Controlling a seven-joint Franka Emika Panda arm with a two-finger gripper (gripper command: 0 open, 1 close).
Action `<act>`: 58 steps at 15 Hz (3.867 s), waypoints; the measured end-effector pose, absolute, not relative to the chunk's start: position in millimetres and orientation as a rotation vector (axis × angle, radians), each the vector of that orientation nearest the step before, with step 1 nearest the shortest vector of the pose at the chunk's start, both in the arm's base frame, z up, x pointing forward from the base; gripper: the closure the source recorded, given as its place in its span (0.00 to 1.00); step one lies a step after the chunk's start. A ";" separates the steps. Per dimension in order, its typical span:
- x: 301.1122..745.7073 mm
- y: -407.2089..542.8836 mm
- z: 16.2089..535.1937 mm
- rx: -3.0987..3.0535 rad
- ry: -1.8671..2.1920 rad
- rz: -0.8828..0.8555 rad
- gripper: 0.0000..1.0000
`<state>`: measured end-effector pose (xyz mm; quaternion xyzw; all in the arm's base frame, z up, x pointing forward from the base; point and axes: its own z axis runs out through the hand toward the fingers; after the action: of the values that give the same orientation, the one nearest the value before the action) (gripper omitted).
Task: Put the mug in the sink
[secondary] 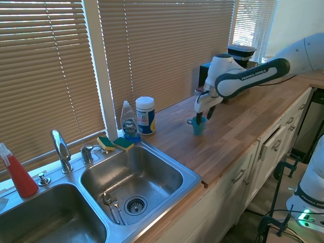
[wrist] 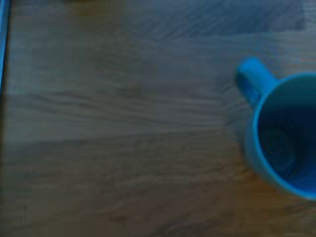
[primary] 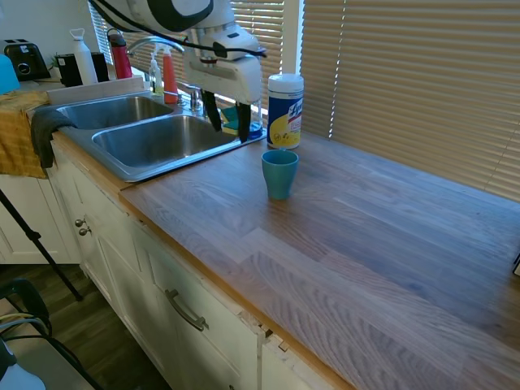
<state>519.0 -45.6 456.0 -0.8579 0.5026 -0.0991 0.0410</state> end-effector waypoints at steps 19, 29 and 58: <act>605.0 -78.7 356.2 -2.595 1.857 -0.155 1.00; 604.5 -83.1 354.1 -2.590 1.870 -0.151 1.00; 681.4 319.8 324.8 -2.842 1.308 -0.230 1.00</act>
<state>681.4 319.8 324.8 -0.9060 0.4169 -0.0734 0.0023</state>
